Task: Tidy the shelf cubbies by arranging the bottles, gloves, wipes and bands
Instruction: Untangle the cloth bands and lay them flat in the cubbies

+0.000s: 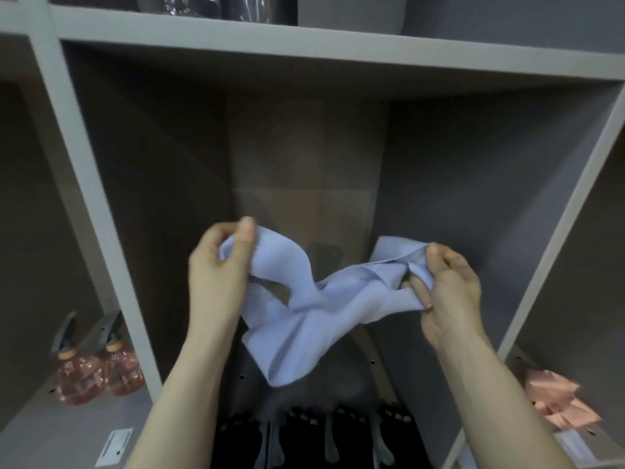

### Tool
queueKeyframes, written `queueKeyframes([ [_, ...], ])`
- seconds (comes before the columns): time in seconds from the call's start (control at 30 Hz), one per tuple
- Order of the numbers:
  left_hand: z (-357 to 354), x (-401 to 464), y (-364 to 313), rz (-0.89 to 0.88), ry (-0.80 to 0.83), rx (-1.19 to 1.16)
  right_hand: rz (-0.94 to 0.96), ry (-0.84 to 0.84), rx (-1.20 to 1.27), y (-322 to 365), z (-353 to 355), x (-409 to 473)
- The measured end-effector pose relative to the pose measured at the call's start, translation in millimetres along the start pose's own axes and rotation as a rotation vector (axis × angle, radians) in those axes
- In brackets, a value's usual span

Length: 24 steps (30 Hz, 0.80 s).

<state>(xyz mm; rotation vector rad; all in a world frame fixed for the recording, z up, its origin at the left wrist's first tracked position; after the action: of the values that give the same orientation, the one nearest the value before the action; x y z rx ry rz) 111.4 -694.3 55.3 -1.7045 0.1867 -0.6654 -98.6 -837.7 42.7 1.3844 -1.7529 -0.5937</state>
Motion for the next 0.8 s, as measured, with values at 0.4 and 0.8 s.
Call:
queueKeyframes([
  [0.4, -52.9, -48.4, 33.1, 0.184, 0.788, 0.825, 0.078, 0.177, -0.054, 2.3, -19.9, -7.0],
  [0.8, -54.2, -28.6, 34.9, 0.098, 0.751, 0.347, 0.016, 1.106, -0.765, -14.0, 7.6, -25.7],
])
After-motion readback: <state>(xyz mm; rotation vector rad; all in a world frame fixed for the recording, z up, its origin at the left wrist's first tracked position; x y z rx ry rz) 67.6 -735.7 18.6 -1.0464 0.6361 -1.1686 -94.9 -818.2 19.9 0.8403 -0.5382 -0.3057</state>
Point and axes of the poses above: each hand's wrist, its own x-axis towards the middle knuckle, its own z-axis out of the back of the hand, y = z × x, the point moved 3 cm from there along x, towards the middle knuckle, and after that the axes turned 12 degrees about z, right-handed, at the moved point
